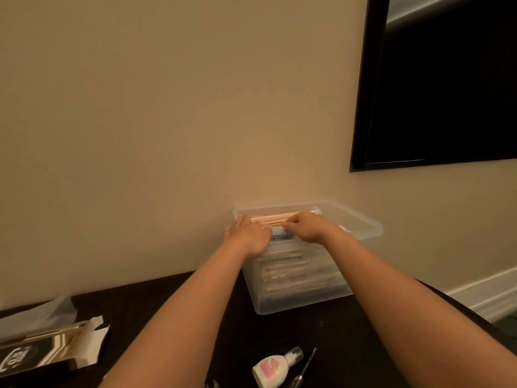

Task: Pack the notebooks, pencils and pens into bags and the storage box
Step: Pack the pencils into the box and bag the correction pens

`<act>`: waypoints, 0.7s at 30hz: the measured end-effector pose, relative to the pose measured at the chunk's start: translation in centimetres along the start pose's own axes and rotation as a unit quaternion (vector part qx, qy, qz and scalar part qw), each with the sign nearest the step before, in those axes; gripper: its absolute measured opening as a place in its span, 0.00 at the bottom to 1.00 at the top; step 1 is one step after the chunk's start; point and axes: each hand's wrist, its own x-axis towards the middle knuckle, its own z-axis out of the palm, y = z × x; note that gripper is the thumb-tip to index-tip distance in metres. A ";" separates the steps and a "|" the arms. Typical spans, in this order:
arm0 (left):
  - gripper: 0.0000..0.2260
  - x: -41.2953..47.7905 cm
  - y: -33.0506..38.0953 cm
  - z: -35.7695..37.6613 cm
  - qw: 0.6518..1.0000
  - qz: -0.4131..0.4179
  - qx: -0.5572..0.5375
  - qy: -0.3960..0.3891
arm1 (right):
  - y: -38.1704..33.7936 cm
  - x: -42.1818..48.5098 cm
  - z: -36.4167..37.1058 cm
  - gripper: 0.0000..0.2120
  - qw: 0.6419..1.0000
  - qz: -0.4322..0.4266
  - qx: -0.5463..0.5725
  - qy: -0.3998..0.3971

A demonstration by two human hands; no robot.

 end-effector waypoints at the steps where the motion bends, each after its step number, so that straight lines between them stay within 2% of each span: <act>1: 0.24 -0.4 -0.1 0.0 1.000 0.008 -0.012 0.009 | -0.2 -0.3 -0.1 0.17 1.000 0.001 -0.010 0.008; 6: 0.20 -3.1 -0.9 -1.1 0.991 0.045 -0.072 0.105 | -1.5 -2.5 -0.4 0.16 0.988 -0.063 -0.052 0.128; 10: 0.17 -7.3 -1.6 -3.8 0.985 0.091 -0.070 0.126 | -3.6 -5.3 -0.5 0.14 0.977 -0.134 -0.084 0.142; 13: 0.16 -11.3 -3.0 -5.4 0.990 0.105 -0.088 0.043 | -5.3 -8.0 0.0 0.14 0.975 -0.180 -0.063 0.117; 16: 0.20 -15.0 -4.8 -5.9 0.994 0.083 -0.028 -0.067 | -7.0 -11.3 1.1 0.12 0.974 -0.214 -0.035 0.059; 21: 0.23 -20.7 -8.3 -5.8 0.989 0.046 0.010 -0.139 | -9.6 -16.3 4.4 0.12 0.971 -0.225 -0.069 -0.042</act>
